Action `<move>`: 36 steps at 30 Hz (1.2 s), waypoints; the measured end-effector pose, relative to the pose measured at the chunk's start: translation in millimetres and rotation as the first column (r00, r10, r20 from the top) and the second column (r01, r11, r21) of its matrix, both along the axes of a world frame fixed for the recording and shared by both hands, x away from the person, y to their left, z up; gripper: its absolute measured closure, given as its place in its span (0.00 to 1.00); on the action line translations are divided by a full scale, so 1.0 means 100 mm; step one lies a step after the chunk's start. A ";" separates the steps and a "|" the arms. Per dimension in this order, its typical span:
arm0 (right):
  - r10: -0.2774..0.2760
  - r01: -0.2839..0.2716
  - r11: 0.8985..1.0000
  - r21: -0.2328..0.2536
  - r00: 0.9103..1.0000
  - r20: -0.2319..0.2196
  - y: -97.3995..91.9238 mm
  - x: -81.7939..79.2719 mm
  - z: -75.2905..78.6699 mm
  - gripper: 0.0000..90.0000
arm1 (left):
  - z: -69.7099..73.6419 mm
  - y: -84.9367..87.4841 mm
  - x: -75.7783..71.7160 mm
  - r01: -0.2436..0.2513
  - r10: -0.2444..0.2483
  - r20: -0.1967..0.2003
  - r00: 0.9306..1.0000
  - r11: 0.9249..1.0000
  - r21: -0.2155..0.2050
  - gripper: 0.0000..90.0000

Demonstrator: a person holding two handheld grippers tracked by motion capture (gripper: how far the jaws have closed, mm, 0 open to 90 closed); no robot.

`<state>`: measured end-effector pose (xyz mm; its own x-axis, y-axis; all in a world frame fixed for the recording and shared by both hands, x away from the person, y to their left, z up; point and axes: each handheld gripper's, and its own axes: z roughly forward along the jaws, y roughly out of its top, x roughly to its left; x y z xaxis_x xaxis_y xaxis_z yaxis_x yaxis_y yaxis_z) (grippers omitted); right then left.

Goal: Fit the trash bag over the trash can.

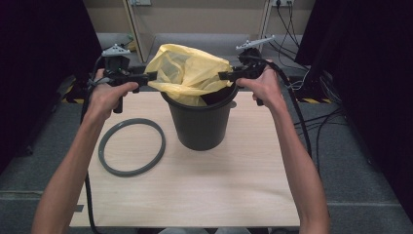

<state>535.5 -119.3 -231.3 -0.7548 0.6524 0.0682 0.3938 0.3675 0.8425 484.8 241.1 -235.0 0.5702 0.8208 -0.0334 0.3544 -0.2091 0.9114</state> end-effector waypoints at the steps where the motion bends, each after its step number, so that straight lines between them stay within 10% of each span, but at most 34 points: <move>1: 0.000 0.000 1.000 0.000 1.000 0.002 0.01 0.00 0.01 0.76 | 0.01 -0.06 -0.04 0.028 -0.028 0.002 1.000 1.000 -0.004 0.50; 26: -0.003 0.003 1.000 0.016 1.000 -0.005 0.05 0.05 0.01 0.85 | 0.00 -0.55 -0.35 0.187 -0.188 0.023 0.982 0.981 0.048 0.50; 32: -0.013 0.013 1.000 0.017 1.000 -0.008 0.02 0.04 0.03 0.85 | -0.07 -0.50 -0.27 0.114 -0.116 0.028 0.993 0.990 0.081 0.53; 36: -0.018 0.018 1.000 0.026 1.000 -0.004 -0.02 0.05 0.05 0.84 | -0.17 -0.31 -0.17 0.035 -0.043 0.043 0.998 0.986 0.161 0.80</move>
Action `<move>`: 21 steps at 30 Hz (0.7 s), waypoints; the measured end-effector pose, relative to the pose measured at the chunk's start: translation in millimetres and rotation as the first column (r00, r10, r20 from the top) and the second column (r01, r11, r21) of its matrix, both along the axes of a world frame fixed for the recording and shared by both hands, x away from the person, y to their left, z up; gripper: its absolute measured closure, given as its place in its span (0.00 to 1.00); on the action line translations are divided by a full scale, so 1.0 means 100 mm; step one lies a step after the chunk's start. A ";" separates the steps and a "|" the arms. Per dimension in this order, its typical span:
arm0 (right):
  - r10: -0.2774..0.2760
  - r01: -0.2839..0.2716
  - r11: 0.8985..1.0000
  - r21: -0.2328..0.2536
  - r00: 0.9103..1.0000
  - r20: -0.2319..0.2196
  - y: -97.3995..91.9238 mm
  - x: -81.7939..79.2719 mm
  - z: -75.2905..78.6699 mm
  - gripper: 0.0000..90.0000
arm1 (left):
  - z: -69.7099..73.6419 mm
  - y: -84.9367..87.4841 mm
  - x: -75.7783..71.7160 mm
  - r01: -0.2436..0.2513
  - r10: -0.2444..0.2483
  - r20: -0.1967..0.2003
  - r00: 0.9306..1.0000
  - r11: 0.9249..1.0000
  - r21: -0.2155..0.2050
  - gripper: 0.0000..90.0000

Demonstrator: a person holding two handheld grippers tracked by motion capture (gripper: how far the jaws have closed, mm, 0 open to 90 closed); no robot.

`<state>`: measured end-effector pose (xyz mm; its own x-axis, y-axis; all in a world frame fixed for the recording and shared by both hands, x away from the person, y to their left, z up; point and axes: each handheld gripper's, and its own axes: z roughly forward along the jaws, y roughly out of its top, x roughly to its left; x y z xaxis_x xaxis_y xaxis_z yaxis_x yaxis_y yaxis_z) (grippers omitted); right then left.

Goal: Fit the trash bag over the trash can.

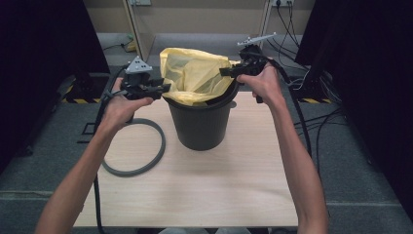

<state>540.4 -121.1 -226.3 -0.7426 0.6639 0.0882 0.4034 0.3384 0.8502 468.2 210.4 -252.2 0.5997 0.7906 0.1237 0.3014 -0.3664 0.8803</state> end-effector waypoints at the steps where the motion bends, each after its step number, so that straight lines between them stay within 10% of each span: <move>1: -0.003 0.003 1.000 0.004 1.000 0.001 0.00 0.00 0.00 0.82 | -0.02 0.04 0.03 -0.015 0.015 -0.001 1.000 1.000 0.011 0.85; 10: -0.040 0.040 0.999 0.016 0.999 0.008 -0.05 0.03 0.04 0.43 | -0.24 0.37 0.37 -0.103 0.102 -0.056 0.993 0.995 -0.017 0.92; 21: 0.077 -0.077 0.996 -0.042 0.997 0.002 -0.06 -0.21 0.07 0.32 | -0.33 0.49 0.58 -0.155 0.152 -0.072 0.986 0.987 -0.033 0.85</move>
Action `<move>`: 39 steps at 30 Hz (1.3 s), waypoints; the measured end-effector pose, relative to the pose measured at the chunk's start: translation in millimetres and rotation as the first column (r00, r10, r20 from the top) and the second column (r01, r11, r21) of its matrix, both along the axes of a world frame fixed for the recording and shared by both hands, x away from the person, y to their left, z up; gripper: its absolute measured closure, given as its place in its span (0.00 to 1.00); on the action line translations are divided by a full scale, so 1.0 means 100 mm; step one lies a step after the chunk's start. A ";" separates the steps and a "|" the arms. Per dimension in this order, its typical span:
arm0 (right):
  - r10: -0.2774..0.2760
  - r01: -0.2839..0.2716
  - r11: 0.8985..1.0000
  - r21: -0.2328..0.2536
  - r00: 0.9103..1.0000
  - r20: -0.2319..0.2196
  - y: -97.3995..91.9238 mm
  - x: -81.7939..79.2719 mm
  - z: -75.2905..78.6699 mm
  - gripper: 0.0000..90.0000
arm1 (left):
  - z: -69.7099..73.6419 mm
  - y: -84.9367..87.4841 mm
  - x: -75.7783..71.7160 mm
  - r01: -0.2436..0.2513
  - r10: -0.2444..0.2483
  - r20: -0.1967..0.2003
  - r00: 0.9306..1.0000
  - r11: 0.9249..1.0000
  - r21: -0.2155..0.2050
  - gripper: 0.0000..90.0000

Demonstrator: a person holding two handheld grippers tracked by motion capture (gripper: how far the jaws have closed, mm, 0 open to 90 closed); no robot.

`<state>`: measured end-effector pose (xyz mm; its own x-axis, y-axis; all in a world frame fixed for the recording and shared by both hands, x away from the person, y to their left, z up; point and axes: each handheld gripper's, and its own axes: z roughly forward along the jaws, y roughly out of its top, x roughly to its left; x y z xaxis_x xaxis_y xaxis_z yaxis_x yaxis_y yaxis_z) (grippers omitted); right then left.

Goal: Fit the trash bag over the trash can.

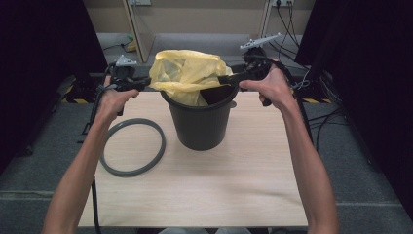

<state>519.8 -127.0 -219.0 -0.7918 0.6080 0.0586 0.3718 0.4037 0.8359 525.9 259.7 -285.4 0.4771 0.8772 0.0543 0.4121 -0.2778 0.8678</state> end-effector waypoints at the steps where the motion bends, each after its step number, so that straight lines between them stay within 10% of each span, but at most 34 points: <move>1: 0.002 -0.002 1.000 -0.014 1.000 0.001 0.01 -0.01 0.00 0.32 | 0.02 0.01 -0.01 0.000 0.000 0.005 1.000 1.000 0.001 0.84; 7: -0.042 0.044 0.995 -0.091 0.999 0.019 -0.01 0.07 -0.13 0.43 | 0.08 0.11 -0.06 0.009 -0.009 0.016 1.000 0.999 -0.038 0.80; 15: 0.017 -0.014 0.998 -0.056 0.998 0.056 -0.03 0.11 -0.18 0.99 | 0.16 0.19 -0.30 0.032 -0.030 0.043 0.999 0.998 -0.060 0.53; 26: 0.036 -0.036 0.999 -0.005 0.999 0.032 0.05 0.07 -0.08 1.00 | 0.43 0.07 -0.76 0.146 -0.128 0.143 0.981 0.981 -0.125 0.46; 39: 0.063 -0.064 0.998 0.029 0.998 0.021 0.19 0.05 -0.03 1.00 | 0.32 -0.84 -0.60 0.315 -0.310 0.063 0.949 0.946 -0.077 0.45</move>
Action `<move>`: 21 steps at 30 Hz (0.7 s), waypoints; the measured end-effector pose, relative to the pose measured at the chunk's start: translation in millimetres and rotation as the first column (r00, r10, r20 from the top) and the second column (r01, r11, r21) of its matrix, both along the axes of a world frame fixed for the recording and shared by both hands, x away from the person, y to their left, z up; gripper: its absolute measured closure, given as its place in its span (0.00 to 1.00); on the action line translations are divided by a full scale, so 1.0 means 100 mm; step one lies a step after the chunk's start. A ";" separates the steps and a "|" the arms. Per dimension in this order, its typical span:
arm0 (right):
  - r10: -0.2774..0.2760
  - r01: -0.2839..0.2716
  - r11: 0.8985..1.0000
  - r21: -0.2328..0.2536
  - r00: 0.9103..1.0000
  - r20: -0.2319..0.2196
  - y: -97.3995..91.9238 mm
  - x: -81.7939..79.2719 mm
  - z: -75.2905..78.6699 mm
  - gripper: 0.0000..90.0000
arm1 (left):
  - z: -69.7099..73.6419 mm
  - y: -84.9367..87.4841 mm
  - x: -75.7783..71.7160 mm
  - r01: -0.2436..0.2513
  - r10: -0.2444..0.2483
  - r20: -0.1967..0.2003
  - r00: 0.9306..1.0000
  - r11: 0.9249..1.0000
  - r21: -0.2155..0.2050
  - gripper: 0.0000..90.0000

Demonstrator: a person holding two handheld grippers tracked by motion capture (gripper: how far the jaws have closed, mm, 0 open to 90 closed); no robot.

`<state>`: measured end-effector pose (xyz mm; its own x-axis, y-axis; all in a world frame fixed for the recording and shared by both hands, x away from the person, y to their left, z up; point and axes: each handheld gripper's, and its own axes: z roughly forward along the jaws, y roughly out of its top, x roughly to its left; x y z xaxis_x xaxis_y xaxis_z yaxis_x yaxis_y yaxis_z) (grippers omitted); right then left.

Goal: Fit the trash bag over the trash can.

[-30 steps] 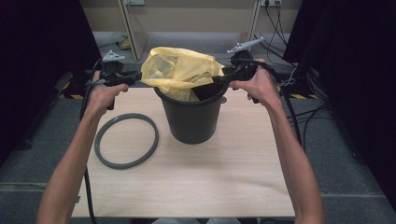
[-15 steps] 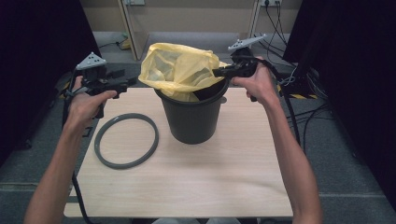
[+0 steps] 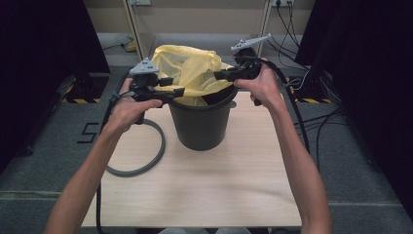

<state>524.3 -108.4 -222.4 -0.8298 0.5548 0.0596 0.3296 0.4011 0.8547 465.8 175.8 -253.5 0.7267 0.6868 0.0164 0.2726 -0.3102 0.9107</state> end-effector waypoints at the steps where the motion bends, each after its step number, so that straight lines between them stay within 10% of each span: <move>1: 0.000 0.000 1.000 0.002 1.000 -0.001 0.00 0.00 0.00 1.00 | -0.02 -0.06 0.02 0.006 -0.006 -0.008 1.000 1.000 0.016 0.44; 6: -0.001 0.001 1.000 0.003 1.000 0.001 0.00 0.00 0.00 0.99 | -0.13 -0.25 0.18 -0.016 0.017 -0.013 1.000 0.994 0.105 0.49; 12: -0.015 0.015 1.000 0.008 1.000 0.002 -0.05 0.01 0.02 0.99 | -0.15 -0.24 0.18 -0.023 0.020 0.025 1.000 0.986 0.163 0.91; 21: -0.064 0.064 0.998 0.012 0.998 -0.003 -0.16 0.08 0.06 0.98 | -0.01 0.11 0.03 0.032 -0.033 0.017 0.999 0.999 0.027 1.00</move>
